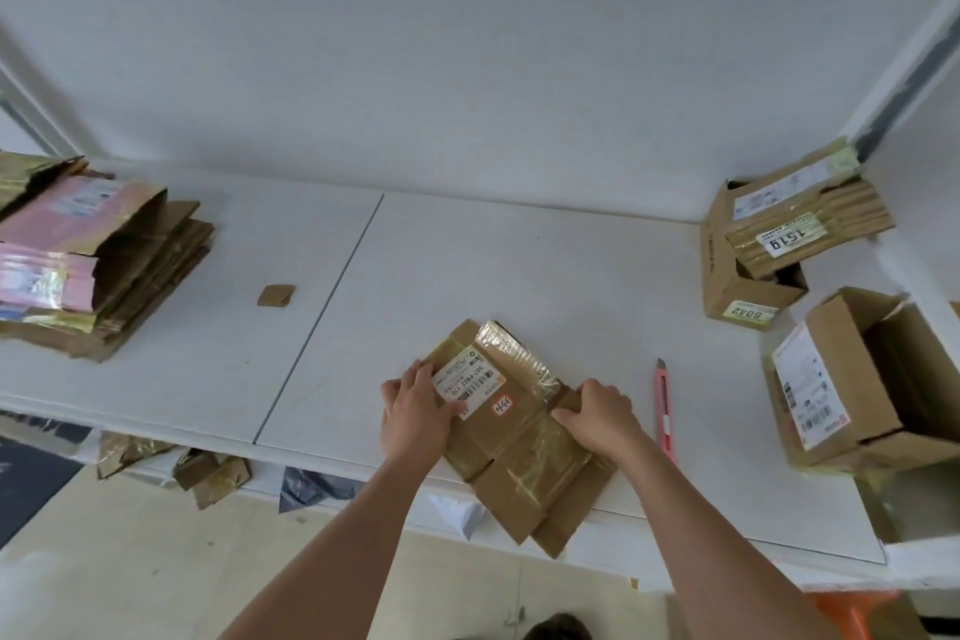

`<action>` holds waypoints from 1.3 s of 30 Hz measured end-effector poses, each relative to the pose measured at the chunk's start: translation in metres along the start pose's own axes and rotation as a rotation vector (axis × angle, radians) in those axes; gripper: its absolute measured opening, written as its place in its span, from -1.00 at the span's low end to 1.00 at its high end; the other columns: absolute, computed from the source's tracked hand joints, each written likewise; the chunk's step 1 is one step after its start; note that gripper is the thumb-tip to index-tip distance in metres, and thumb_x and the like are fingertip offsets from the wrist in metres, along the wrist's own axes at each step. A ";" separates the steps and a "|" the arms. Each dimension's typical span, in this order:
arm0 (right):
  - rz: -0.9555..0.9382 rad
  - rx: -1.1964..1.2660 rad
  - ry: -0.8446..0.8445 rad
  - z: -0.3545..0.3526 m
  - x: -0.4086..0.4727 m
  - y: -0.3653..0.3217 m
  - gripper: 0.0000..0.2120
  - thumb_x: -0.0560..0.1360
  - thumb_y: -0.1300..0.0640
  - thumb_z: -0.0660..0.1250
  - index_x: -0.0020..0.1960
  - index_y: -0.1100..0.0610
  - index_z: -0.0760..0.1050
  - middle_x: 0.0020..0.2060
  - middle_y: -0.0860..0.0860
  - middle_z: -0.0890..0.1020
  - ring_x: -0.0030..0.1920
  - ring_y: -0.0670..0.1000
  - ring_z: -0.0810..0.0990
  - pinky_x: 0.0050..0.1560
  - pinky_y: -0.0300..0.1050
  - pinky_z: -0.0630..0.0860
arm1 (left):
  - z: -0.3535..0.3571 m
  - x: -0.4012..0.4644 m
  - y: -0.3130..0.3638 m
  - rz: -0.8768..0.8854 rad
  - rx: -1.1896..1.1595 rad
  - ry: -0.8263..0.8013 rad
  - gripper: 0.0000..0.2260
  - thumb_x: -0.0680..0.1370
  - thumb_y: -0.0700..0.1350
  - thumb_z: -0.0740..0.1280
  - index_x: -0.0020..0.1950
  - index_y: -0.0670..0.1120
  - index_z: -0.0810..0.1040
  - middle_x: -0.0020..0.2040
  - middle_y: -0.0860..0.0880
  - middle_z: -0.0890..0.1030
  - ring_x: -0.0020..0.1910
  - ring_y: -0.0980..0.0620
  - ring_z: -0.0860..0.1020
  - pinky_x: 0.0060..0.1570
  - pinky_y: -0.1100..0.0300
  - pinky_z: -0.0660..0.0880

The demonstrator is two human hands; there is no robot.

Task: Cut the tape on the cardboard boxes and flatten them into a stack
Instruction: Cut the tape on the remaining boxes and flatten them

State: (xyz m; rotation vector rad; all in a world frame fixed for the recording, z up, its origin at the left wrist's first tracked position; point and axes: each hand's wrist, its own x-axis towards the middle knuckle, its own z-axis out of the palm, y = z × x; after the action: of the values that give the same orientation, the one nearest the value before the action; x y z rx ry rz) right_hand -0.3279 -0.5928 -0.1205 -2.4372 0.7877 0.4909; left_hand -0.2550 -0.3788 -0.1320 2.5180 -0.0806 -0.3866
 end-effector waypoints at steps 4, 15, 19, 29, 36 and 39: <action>-0.085 0.072 -0.016 0.000 -0.003 -0.001 -0.63 0.55 -0.04 0.31 0.26 0.12 0.34 0.18 0.09 0.41 0.22 0.10 0.40 0.15 -0.03 0.44 | -0.003 0.000 -0.002 0.026 0.007 -0.004 -0.40 0.54 0.04 0.39 0.53 0.01 0.25 0.51 0.15 0.28 0.45 -0.01 0.11 0.30 -0.07 0.40; -0.062 0.733 0.225 0.039 -0.039 -0.037 -0.79 0.62 0.23 0.25 0.12 0.18 0.20 -0.14 0.01 0.51 -0.19 -0.01 0.55 -0.31 -0.30 0.45 | -0.015 -0.006 -0.003 -0.380 -0.371 -0.014 -0.40 0.53 0.15 0.37 0.37 -0.23 0.29 0.25 -0.15 0.44 0.24 -0.15 0.42 0.24 0.00 0.40; -0.205 0.773 0.143 0.054 -0.040 -0.061 -0.55 0.66 0.21 0.15 0.43 -0.01 0.03 -0.05 -0.07 0.56 -0.14 -0.16 0.58 -0.23 -0.35 0.53 | -0.023 -0.009 -0.015 -0.434 -0.657 -0.129 -0.68 0.61 0.09 0.27 0.22 -0.11 0.38 0.12 -0.07 0.51 0.11 -0.08 0.50 0.13 0.01 0.50; -0.457 0.175 0.257 0.076 -0.019 -0.058 -0.41 0.62 -0.21 0.04 0.49 -0.40 -0.26 -0.08 0.01 0.44 -0.22 0.01 0.52 -0.19 -0.12 0.41 | -0.012 -0.015 -0.032 -0.376 -0.602 0.045 -0.84 0.60 -0.05 0.32 0.11 -0.07 0.44 -0.02 0.01 0.53 0.00 -0.03 0.51 0.04 0.10 0.47; -0.403 0.075 0.237 0.074 -0.008 -0.065 -0.52 0.66 -0.08 0.11 0.56 -0.13 0.17 -0.07 0.03 0.40 -0.11 0.08 0.52 -0.03 -0.09 0.44 | -0.010 -0.016 -0.029 -0.408 -0.584 0.078 -0.86 0.61 0.00 0.29 0.12 0.00 0.41 -0.01 0.05 0.53 0.00 -0.04 0.50 0.00 0.12 0.43; -0.420 0.242 0.165 0.068 -0.008 -0.061 -0.54 0.64 -0.02 0.19 0.53 -0.09 0.25 -0.13 0.02 0.45 -0.12 -0.02 0.48 -0.09 -0.24 0.37 | -0.017 -0.025 -0.025 -0.455 -0.755 0.065 -0.85 0.61 -0.08 0.31 0.16 -0.05 0.46 0.07 -0.01 0.58 0.04 -0.03 0.54 0.09 0.08 0.51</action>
State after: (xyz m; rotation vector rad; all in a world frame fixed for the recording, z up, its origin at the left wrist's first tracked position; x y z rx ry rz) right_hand -0.3083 -0.5077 -0.1485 -2.3418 0.3519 0.0318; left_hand -0.2743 -0.3454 -0.1261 1.7741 0.5683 -0.4139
